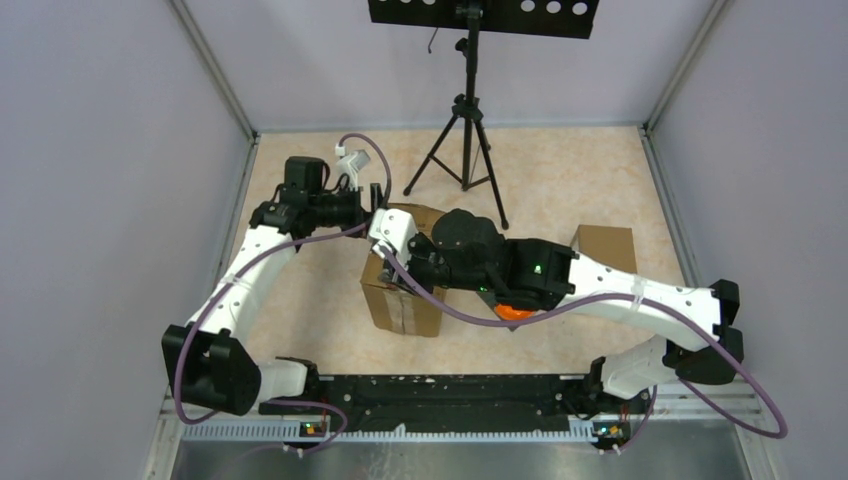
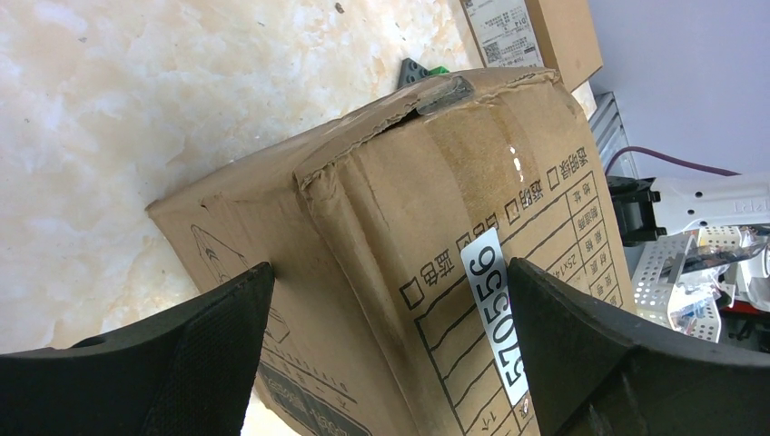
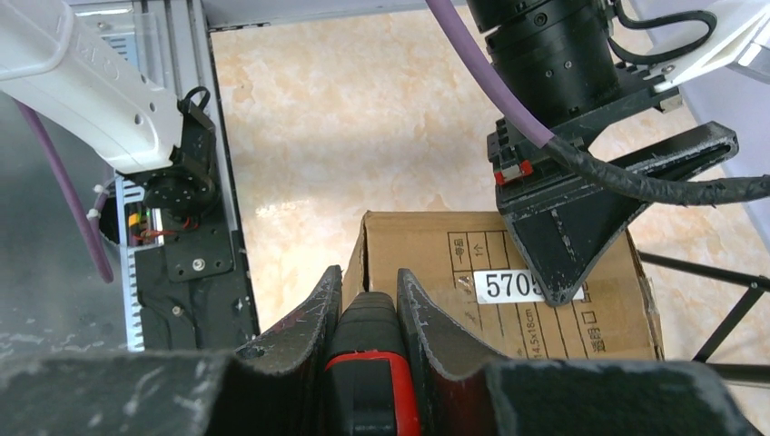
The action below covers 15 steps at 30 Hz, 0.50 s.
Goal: Unpack the express box
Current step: Cut the express box at the center of the board.
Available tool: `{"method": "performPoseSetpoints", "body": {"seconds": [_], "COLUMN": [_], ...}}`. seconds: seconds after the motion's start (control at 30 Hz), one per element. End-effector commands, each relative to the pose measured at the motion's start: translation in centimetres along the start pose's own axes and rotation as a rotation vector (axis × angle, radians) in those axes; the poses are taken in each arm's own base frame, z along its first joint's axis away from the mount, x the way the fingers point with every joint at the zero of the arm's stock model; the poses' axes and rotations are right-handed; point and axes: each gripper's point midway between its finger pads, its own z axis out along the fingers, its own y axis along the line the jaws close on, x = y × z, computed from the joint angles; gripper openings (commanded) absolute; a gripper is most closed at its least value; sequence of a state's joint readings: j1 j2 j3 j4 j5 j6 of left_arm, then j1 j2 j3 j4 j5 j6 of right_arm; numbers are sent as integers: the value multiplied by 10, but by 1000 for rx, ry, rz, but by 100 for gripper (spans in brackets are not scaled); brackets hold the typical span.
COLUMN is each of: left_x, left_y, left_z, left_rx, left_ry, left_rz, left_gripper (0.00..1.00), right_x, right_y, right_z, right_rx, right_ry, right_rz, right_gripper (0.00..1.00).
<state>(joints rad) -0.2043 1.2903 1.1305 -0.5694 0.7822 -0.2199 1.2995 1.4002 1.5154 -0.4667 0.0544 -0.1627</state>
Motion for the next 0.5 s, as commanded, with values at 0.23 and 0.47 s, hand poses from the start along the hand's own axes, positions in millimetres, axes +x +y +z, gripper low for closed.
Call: {"method": "performPoseSetpoints", "body": {"seconds": [0.23, 0.47], "left_x": [18, 15], "left_y": [21, 19], "left_z": [3, 3], "left_rx": [-76, -68], "left_ry": [74, 72], "left_rz": [8, 14], "left_gripper": [98, 98], "right_x": [15, 2], "right_y": [-4, -6], "right_z": [3, 3], "right_rx": [43, 37], "right_ry": [92, 64], "right_rz": [65, 69], "right_gripper": [0, 0]}}
